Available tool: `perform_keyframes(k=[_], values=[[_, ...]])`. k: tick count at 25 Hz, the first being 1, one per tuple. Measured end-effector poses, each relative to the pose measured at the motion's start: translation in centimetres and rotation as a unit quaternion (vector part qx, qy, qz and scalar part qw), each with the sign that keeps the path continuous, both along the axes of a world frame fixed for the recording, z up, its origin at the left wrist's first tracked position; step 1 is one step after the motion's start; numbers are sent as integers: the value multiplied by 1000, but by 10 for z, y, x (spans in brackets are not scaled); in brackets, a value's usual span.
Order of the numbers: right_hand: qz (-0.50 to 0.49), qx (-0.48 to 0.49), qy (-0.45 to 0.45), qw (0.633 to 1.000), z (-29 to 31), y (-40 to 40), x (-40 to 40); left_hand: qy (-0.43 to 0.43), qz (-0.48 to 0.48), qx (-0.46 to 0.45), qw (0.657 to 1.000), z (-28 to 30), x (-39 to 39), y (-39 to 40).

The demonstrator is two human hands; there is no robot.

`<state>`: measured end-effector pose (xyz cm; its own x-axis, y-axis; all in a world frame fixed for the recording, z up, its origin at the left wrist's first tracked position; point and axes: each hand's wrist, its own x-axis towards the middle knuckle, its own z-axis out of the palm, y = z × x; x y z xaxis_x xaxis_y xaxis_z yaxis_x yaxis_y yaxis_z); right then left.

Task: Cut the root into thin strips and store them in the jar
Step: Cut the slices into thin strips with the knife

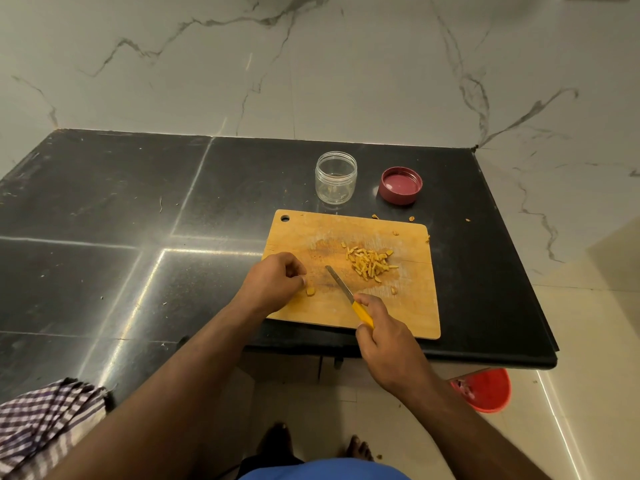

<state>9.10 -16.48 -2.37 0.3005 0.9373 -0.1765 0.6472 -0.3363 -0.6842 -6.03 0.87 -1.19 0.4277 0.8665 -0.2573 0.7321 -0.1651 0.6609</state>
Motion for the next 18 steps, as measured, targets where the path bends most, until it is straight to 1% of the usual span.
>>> perform_keyframes(k=[3,6,10,14,18], values=[[-6,2,3,1000,1,-2,3,-2,-23,20,1000,0,10,1],[-17,3,2,1000,3,-4,6,-12,-15,14,1000,0,24,5],[-29,5,4,1000,5,-6,9,7,-36,50,998,0,45,14],[-31,6,8,999,5,-9,9,24,-43,24,998,-4,55,17],[-36,13,11,999,6,-10,9,24,-26,40,999,-13,51,14]])
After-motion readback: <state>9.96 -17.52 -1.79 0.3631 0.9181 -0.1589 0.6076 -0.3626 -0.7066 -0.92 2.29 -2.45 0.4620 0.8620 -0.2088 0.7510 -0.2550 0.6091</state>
